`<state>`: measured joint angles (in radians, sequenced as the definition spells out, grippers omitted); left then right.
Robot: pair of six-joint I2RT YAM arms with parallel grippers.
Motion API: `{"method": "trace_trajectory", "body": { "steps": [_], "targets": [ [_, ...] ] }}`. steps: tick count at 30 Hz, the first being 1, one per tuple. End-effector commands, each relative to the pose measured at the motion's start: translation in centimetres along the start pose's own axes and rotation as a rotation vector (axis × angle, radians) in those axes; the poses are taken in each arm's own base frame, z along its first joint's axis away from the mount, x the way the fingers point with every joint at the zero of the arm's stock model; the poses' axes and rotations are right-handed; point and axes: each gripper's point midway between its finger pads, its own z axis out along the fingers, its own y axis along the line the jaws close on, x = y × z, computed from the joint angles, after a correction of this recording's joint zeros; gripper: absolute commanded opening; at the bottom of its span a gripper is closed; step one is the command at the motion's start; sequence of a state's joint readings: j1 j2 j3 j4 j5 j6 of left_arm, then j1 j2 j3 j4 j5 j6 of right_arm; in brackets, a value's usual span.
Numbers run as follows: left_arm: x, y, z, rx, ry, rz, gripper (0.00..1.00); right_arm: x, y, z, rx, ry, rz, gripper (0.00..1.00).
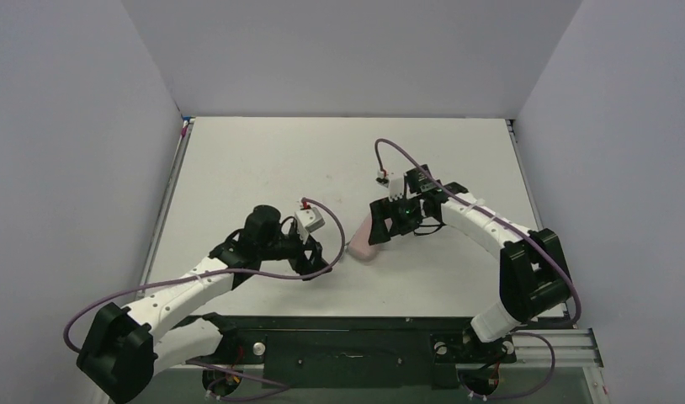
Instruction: Open the umbrella
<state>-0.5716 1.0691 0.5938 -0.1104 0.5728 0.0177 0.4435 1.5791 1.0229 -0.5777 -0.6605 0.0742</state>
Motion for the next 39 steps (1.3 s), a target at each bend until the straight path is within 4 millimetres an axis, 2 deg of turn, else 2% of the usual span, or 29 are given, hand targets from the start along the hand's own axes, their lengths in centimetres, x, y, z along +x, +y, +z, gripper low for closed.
{"method": "trace_trajectory", "body": {
  "steps": [1,5,9,14,15,16,21,26,28,32,39],
  "targets": [
    [-0.8,-1.9,1.4,0.026,-0.081,0.081,0.7,-6.0,0.2,-4.5,0.107,-0.219,-0.062,0.78],
    [0.6,-2.9,3.0,0.021,-0.073,0.217,0.67,-7.1,-1.8,-4.6,0.222,-0.247,-0.065,0.73],
    [1.5,-2.9,4.8,0.026,-0.067,0.259,0.64,-7.8,-3.8,-4.0,0.313,-0.232,-0.108,0.72],
    [1.5,-2.8,6.7,0.032,-0.081,0.262,0.61,-9.7,-5.4,-3.7,0.361,-0.229,-0.141,0.8],
    [2.1,-2.6,7.2,0.028,-0.064,0.254,0.6,-10.2,-5.6,-3.4,0.356,-0.225,-0.139,0.83],
    [1.7,-2.7,7.5,0.029,-0.077,0.261,0.6,-10.3,-5.8,-3.2,0.356,-0.216,-0.162,0.83],
    [2.7,-1.3,9.5,-0.011,-0.046,0.252,0.56,-11.0,-7.3,-1.8,0.359,-0.176,-0.17,0.87],
    [3.4,0.4,10.4,-0.067,-0.016,0.24,0.54,-9.6,-8.1,-0.3,0.32,-0.095,-0.179,0.86],
    [3.6,0.9,10.4,-0.082,-0.009,0.243,0.53,-8.6,-8.2,0.4,0.295,-0.047,-0.182,0.82],
    [3.7,2.2,10.4,-0.118,-0.009,0.265,0.52,-7.4,-8.3,1.1,0.252,0.003,-0.197,0.76],
    [3.5,4.1,10.6,-0.141,-0.012,0.332,0.48,-6.6,-8.5,1.7,0.223,0.046,-0.217,0.68]
  ]
}}
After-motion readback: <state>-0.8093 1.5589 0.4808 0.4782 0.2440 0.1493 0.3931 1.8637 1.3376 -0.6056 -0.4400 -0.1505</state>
